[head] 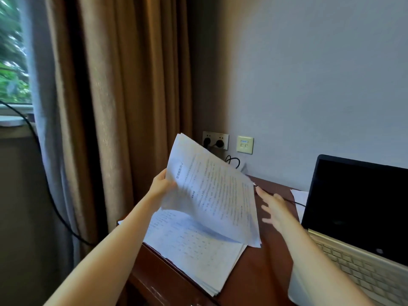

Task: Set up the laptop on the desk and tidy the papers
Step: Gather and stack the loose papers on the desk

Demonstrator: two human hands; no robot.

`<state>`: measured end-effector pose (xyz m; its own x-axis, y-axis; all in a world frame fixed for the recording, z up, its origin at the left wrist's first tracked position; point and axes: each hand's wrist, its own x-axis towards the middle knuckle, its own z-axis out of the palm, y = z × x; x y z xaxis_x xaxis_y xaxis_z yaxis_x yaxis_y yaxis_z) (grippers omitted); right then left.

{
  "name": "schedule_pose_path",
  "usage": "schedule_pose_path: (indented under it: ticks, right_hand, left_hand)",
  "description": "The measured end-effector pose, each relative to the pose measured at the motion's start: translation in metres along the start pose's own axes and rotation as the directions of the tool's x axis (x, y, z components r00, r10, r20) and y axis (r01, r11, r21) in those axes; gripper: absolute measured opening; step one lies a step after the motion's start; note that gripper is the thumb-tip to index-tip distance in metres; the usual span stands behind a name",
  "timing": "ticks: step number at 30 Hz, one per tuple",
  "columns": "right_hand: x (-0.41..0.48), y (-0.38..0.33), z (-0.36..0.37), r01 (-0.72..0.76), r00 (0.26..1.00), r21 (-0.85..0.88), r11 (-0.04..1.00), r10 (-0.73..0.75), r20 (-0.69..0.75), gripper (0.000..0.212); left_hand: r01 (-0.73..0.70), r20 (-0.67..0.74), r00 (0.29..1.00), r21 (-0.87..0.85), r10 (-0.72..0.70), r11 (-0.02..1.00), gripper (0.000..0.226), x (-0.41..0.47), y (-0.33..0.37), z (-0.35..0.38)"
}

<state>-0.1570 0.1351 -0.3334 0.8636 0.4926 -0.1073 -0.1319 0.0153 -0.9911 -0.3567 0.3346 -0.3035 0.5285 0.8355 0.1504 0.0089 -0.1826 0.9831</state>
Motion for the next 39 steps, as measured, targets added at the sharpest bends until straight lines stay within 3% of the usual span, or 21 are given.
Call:
schedule_pose_path:
  ticks: [6, 11, 18, 22, 27, 30, 32, 33, 34, 35, 36, 37, 39]
  right_hand:
    - [0.002, 0.013, 0.021, -0.078, 0.993, -0.076, 0.994, 0.084, 0.08, 0.092]
    - [0.002, 0.019, 0.03, -0.098, 0.984, -0.311, 0.945, 0.138, 0.109, 0.084]
    - [0.007, 0.02, 0.032, -0.123, 0.987, -0.47, 0.874, 0.157, 0.034, 0.073]
    - [0.009, 0.024, 0.032, -0.114, 0.99, -0.497, 0.86, 0.142, 0.02, 0.064]
    - [0.008, 0.025, 0.029, -0.061, 0.997, -0.514, 0.855, 0.072, 0.0, 0.061]
    - [0.007, 0.029, 0.023, -0.068, 0.998, -0.486, 0.871, 0.051, -0.049, 0.016]
    - [0.012, 0.033, 0.019, -0.087, 0.996, -0.486, 0.869, 0.077, -0.042, 0.042]
    - [0.012, 0.032, 0.019, -0.084, 0.996, -0.49, 0.868, 0.075, -0.038, 0.035]
    - [0.006, 0.031, 0.02, -0.075, 0.997, -0.511, 0.856, 0.074, -0.023, 0.016]
    - [0.007, 0.031, 0.021, -0.072, 0.996, -0.532, 0.844, 0.084, -0.002, 0.023]
    - [0.008, 0.031, 0.021, -0.059, 0.997, -0.538, 0.841, 0.075, 0.007, 0.047]
    - [0.007, 0.029, 0.023, -0.053, 0.998, -0.54, 0.84, 0.068, 0.008, 0.059]
    - [0.007, 0.03, 0.023, -0.036, 0.999, -0.539, 0.841, 0.021, -0.034, 0.063]
  left_hand:
    - [-0.022, 0.02, 1.0, 0.004, 0.022, 1.0, 0.025, 0.002, -0.008, -0.019]
    - [-0.008, 0.026, 1.0, 0.081, 0.006, 0.997, 0.029, 0.003, 0.001, -0.019]
    - [0.15, -0.136, 0.985, 0.331, -0.11, 0.931, 0.024, 0.009, -0.007, -0.015]
    - [0.223, -0.191, 0.972, 0.564, -0.137, 0.795, 0.013, 0.007, -0.008, -0.013]
    - [0.339, -0.176, 0.941, 0.439, -0.29, 0.832, 0.024, 0.012, -0.011, -0.016]
    - [0.328, -0.123, 0.944, 0.452, -0.306, 0.829, 0.022, 0.015, -0.007, -0.025]
    - [0.328, -0.107, 0.941, 0.507, -0.32, 0.797, 0.023, 0.014, -0.005, -0.03]
    - [0.338, -0.09, 0.934, 0.537, -0.345, 0.773, 0.017, 0.015, -0.007, -0.03]
    - [0.36, -0.072, 0.919, 0.558, -0.388, 0.748, 0.008, 0.014, -0.007, -0.03]
    - [0.374, -0.058, 0.905, 0.584, -0.422, 0.721, 0.009, 0.011, -0.008, -0.029]
    - [0.359, -0.045, 0.906, 0.612, -0.422, 0.705, 0.014, 0.01, -0.011, -0.027]
    - [0.315, -0.039, 0.925, 0.635, -0.378, 0.706, 0.018, 0.01, -0.014, -0.026]
    - [0.217, -0.051, 0.968, 0.655, -0.245, 0.724, 0.022, 0.015, -0.02, -0.025]
